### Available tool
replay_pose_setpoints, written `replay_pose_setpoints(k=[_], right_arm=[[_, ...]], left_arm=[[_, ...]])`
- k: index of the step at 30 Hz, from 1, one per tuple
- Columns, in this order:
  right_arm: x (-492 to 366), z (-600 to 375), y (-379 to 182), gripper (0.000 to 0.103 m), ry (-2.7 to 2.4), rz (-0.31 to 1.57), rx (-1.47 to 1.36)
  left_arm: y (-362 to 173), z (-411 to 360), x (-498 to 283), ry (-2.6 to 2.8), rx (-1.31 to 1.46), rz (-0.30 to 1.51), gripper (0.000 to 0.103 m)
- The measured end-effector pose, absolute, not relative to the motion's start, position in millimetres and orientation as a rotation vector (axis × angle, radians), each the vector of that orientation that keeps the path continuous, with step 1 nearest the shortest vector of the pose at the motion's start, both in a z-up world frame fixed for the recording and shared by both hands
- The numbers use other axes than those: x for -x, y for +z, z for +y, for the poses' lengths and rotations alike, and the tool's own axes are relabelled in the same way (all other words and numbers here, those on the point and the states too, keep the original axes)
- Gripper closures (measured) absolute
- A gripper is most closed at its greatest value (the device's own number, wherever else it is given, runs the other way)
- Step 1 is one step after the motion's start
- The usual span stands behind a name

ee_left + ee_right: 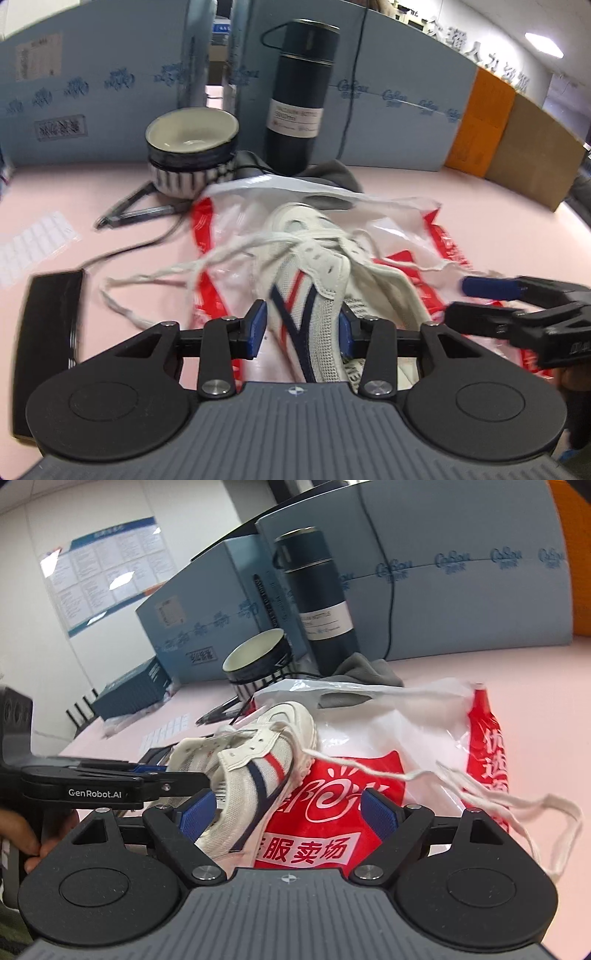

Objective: Lace up shoes with both hands

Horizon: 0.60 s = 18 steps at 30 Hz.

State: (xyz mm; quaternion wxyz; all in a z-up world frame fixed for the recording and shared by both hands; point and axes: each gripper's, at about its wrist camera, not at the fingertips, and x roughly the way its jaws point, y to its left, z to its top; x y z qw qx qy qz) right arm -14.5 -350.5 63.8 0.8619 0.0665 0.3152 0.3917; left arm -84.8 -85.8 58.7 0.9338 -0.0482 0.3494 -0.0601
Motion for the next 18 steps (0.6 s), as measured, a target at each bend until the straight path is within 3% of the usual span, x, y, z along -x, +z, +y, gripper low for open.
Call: replay_pose_setpoints(k=[7, 9, 11, 18], right_arm=[[16.8, -363.6, 67.8, 0.018, 0.780, 0.652, -0.113], [15.5, -367.8, 70.5, 0.018, 0.774, 0.643, -0.094], [12.5, -372.2, 71.8, 0.018, 0.764, 0.636, -0.073], [-2.0, -376.7, 68.6, 0.018, 0.721, 0.652, 0.025]], left_arm=[[64.1, -75.9, 78.8, -0.064, 0.073, 0.734, 0.057], [67.6, -76.9, 82.1, -0.063, 0.092, 0.720, 0.050], [73.3, -79.7, 89.7, -0.041, 0.107, 0.679, 0.035], [88.7, -99.0, 111.5, -0.129, 0.164, 0.583, 0.034]])
